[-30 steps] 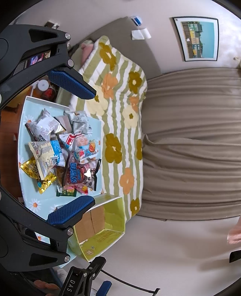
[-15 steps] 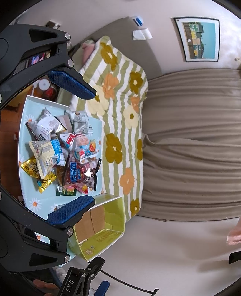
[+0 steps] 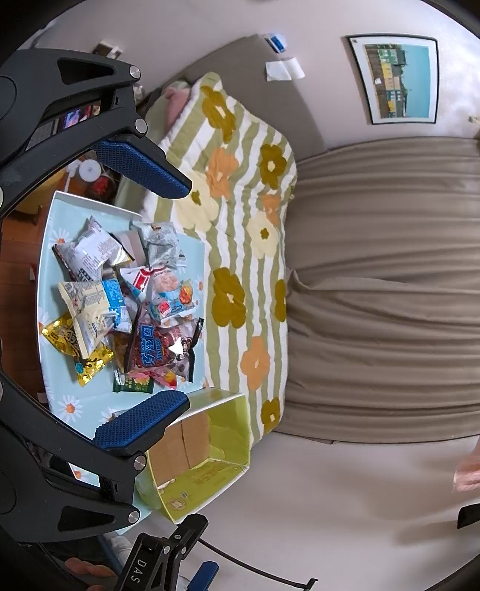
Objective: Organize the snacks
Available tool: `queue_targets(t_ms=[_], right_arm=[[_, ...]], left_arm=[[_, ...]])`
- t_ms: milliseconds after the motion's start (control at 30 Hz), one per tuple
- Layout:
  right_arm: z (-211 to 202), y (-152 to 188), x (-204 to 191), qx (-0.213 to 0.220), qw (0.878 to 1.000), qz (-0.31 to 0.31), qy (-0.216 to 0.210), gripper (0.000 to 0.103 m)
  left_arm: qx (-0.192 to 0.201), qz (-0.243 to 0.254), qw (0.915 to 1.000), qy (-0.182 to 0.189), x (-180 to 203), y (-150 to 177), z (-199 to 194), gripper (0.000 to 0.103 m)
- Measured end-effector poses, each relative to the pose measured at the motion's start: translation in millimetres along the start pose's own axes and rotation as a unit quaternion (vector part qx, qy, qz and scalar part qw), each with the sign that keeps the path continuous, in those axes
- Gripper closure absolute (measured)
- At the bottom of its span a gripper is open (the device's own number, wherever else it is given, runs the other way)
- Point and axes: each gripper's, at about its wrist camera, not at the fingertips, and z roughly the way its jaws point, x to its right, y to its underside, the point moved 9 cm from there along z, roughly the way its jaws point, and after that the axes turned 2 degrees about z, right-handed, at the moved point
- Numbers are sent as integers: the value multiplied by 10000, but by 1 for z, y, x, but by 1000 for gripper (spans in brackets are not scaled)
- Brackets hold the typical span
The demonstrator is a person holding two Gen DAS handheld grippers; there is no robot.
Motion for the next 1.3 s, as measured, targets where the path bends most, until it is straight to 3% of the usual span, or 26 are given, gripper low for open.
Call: queue_targets(t_ms=[333, 500, 567, 633, 800, 900, 1067, 1300], right_arm=[[6, 12, -10, -232, 9995, -21, -192, 1], [30, 27, -27, -535, 9966, -85, -616, 1], [45, 35, -36, -685, 9947, -88, -759, 1], [57, 41, -44, -871, 9918, -1, -934, 1], [95, 53, -67, -1385, 9812, 272, -1315, 1], [115, 58, -81, -1582, 9784, 309, -1294, 1], [149, 70, -112, -1953, 9721, 406, -1233, 1], [194, 86, -135, -2320, 9647, 618, -1087, 1]], left_arm=[[-323, -168, 9993, 36, -8, 3, 14, 0], [-688, -255, 9973, -62, -20, 20, 37, 0], [-812, -231, 9964, 77, -22, 26, 50, 0], [-929, -108, 9953, 257, -24, 32, 66, 0], [-1136, 728, 9901, 398, -32, 38, 108, 0], [-1271, 1116, 9832, 682, -36, 44, 140, 0], [-1679, 1644, 9631, 1313, -35, 61, 199, 0], [-2193, 2544, 9181, 2104, -22, 92, 270, 0]])
